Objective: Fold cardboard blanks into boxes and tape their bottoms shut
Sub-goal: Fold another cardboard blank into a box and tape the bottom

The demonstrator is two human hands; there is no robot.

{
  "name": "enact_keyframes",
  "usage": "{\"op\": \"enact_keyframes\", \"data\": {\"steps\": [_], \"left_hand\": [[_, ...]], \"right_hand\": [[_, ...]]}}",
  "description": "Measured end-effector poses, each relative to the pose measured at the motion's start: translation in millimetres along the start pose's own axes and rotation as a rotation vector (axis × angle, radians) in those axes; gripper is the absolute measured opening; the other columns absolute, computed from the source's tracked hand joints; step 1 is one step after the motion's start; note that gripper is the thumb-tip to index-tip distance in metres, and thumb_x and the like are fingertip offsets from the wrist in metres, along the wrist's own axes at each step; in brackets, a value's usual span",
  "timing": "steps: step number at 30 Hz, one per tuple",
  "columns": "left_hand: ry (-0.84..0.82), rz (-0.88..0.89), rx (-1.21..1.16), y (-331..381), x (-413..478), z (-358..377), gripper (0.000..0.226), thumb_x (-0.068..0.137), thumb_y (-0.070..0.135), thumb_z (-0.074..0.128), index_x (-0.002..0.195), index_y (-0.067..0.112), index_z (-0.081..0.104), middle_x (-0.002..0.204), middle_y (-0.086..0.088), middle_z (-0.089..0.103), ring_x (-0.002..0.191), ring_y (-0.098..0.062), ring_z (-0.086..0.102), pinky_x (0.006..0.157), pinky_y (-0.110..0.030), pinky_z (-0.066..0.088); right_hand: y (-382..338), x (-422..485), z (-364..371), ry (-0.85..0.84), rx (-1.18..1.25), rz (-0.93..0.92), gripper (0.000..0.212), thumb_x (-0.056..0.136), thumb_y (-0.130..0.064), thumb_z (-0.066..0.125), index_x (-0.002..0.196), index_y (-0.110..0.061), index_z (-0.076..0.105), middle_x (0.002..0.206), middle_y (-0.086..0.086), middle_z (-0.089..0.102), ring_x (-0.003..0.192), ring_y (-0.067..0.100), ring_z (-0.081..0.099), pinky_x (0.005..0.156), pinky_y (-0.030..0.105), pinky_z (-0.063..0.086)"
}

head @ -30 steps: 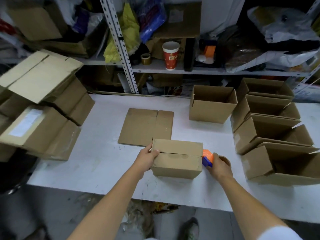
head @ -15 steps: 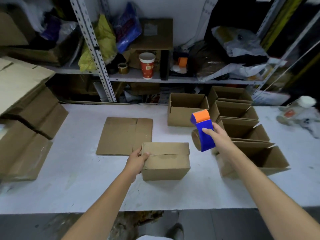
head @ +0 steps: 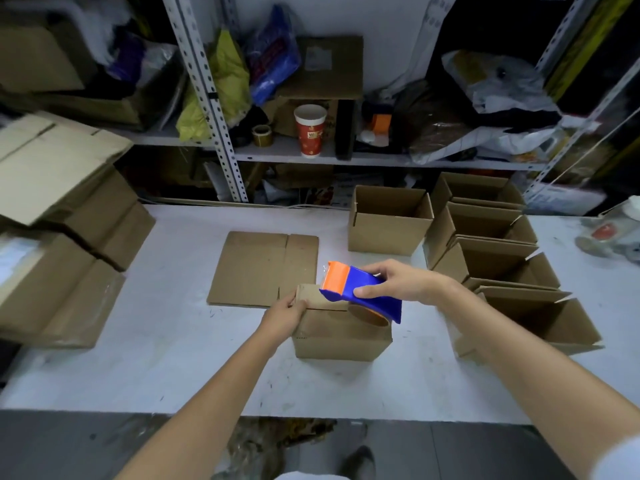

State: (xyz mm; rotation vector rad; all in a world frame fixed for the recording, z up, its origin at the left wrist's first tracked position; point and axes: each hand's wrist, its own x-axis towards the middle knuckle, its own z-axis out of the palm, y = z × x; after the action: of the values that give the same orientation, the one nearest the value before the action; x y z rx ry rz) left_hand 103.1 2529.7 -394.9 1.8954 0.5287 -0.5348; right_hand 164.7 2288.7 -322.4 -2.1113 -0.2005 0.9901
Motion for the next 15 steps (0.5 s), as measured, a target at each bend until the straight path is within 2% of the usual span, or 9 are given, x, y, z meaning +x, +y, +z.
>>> {"op": "enact_keyframes", "data": {"steps": [2, 4, 5, 7, 9, 12, 15], "left_hand": [[0.132, 0.076, 0.056, 4, -1, -8, 0.051, 0.099, 0.046, 0.051, 0.145, 0.026, 0.05, 0.143, 0.001, 0.055, 0.127, -0.02, 0.053, 0.105, -0.037, 0.045], [0.196, 0.158, -0.035, 14, -6, -15, 0.046, 0.097, 0.044, 0.056, 0.138, 0.024, 0.058, 0.135, 0.003, 0.061, 0.117, -0.016, 0.059, 0.101, -0.035, 0.048], [0.14, 0.157, -0.135, 22, -11, -17, 0.041, 0.097, 0.044, 0.057, 0.133, 0.024, 0.061, 0.129, 0.002, 0.065, 0.111, -0.015, 0.063, 0.095, -0.034, 0.053], [-0.095, 0.068, -0.296, 37, -24, -19, 0.033, 0.098, 0.045, 0.057, 0.122, 0.025, 0.065, 0.115, -0.001, 0.072, 0.101, -0.016, 0.071, 0.083, -0.033, 0.059], [-0.227, 0.044, -0.324, 43, -31, -21, 0.027, 0.099, 0.044, 0.057, 0.118, 0.026, 0.066, 0.109, -0.002, 0.074, 0.1, -0.017, 0.072, 0.086, -0.038, 0.06], [-0.252, 0.026, -0.414, 39, -30, -22, 0.025, 0.099, 0.031, 0.06, 0.117, 0.017, 0.069, 0.108, -0.007, 0.075, 0.099, -0.018, 0.073, 0.083, -0.036, 0.06], [-0.251, -0.044, -0.546, 35, -27, -21, 0.025, 0.098, 0.027, 0.061, 0.114, 0.01, 0.07, 0.108, -0.012, 0.075, 0.097, -0.021, 0.073, 0.085, -0.038, 0.059]], "right_hand": [[-1, 1, 1, -0.024, -0.038, -0.001, 0.05, 0.085, -0.05, 0.072, 0.13, -0.034, 0.055, 0.117, -0.01, 0.063, 0.105, 0.018, 0.063, 0.083, 0.028, 0.056], [-6, 1, 2, -0.046, -0.088, -0.009, 0.053, 0.087, -0.05, 0.07, 0.134, -0.036, 0.052, 0.117, -0.013, 0.061, 0.104, 0.017, 0.062, 0.081, 0.026, 0.055], [-8, 2, 3, -0.053, -0.123, -0.014, 0.053, 0.087, -0.051, 0.069, 0.135, -0.036, 0.05, 0.115, -0.015, 0.06, 0.103, 0.016, 0.062, 0.079, 0.024, 0.054], [-12, 2, 4, -0.059, -0.194, -0.025, 0.054, 0.087, -0.053, 0.068, 0.136, -0.037, 0.049, 0.113, -0.018, 0.058, 0.102, 0.014, 0.061, 0.077, 0.023, 0.052], [-14, 4, 5, -0.062, -0.243, -0.041, 0.056, 0.086, -0.055, 0.068, 0.137, -0.037, 0.049, 0.117, -0.017, 0.059, 0.104, 0.015, 0.062, 0.081, 0.025, 0.054], [-15, 5, 6, -0.071, -0.277, -0.053, 0.058, 0.086, -0.056, 0.068, 0.137, -0.037, 0.048, 0.12, -0.016, 0.059, 0.106, 0.016, 0.062, 0.086, 0.028, 0.055], [-17, 4, 8, -0.071, -0.291, -0.059, 0.058, 0.087, -0.055, 0.068, 0.138, -0.036, 0.048, 0.117, -0.017, 0.058, 0.105, 0.015, 0.062, 0.084, 0.026, 0.054]]}}
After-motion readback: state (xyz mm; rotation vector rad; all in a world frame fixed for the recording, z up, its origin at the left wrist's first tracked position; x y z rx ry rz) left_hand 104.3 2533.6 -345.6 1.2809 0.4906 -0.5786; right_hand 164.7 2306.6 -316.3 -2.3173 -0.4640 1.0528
